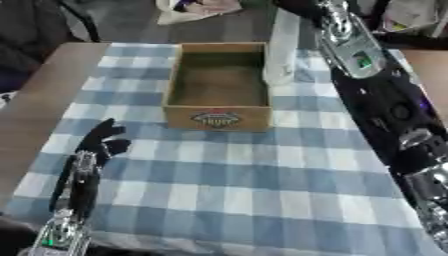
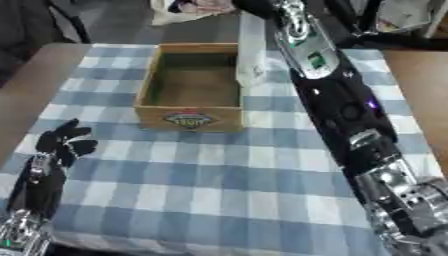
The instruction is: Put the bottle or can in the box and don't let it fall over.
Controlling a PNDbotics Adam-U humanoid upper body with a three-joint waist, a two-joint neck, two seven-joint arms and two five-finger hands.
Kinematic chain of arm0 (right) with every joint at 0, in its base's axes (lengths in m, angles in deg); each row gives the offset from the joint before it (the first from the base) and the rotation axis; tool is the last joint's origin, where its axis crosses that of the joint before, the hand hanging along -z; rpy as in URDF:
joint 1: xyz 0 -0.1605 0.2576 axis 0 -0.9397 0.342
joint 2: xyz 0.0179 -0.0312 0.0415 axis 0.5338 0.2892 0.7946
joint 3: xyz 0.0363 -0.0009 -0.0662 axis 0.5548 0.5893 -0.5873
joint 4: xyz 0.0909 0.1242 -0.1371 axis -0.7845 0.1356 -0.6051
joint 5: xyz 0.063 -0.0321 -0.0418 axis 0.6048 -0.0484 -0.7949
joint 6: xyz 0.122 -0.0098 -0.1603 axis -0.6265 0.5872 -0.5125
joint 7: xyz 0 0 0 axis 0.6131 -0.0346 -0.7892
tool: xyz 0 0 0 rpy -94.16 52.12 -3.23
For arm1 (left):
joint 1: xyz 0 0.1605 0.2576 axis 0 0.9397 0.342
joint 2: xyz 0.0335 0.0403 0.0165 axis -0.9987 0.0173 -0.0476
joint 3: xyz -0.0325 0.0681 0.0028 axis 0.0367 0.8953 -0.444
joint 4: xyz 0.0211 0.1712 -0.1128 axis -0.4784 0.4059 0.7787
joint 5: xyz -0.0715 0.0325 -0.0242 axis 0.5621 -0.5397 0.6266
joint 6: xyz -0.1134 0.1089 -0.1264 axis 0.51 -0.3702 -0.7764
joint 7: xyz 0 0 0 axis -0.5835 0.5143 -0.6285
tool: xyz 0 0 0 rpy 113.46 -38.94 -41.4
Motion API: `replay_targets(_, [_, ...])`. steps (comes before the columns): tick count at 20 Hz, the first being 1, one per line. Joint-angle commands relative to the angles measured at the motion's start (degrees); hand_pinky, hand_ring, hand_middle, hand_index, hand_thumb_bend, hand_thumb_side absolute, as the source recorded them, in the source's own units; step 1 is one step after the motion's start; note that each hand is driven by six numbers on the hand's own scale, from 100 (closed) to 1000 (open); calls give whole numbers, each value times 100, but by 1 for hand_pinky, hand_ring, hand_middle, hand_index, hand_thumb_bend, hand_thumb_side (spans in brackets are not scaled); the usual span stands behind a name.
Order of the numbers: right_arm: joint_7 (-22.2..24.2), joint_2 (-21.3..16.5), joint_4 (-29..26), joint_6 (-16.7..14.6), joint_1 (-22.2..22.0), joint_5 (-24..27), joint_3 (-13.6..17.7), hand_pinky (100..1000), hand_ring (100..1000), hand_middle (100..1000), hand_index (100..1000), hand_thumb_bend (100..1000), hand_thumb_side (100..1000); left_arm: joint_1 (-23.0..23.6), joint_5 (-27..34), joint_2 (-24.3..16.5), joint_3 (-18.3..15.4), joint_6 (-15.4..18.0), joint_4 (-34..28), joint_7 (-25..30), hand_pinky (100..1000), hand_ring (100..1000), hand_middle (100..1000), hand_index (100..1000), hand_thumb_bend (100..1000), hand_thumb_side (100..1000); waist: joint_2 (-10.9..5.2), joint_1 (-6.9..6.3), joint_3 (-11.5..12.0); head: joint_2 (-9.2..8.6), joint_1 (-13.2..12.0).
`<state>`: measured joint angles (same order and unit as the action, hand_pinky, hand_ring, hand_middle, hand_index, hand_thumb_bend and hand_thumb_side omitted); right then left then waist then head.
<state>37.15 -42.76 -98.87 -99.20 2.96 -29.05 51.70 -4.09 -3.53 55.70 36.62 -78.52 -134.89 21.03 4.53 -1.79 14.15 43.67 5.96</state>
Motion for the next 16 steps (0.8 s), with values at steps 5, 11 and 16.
replay_targets(5, [350, 51, -266, -24, 266, 166, -181, 488, 476, 321, 395, 100, 181, -112, 0, 27, 92, 37, 45, 119, 778, 710, 748, 919, 452, 964, -68, 36, 160, -113, 261])
replay_targets(11, [728, 193, -14, -55, 72, 39, -245, 528, 594, 456, 543, 100, 219, -156, -41, 47, 129, 48, 82, 167, 778, 710, 748, 919, 450, 967, -23, 65, 170, -156, 340])
replay_targets(16, [1522, 238, 244, -210, -76, -400, -267, 647, 814, 723, 873, 100, 495, -151, -72, 39, 118, 56, 93, 161, 777, 709, 747, 919, 452, 967, -8, 75, 116, -184, 335])
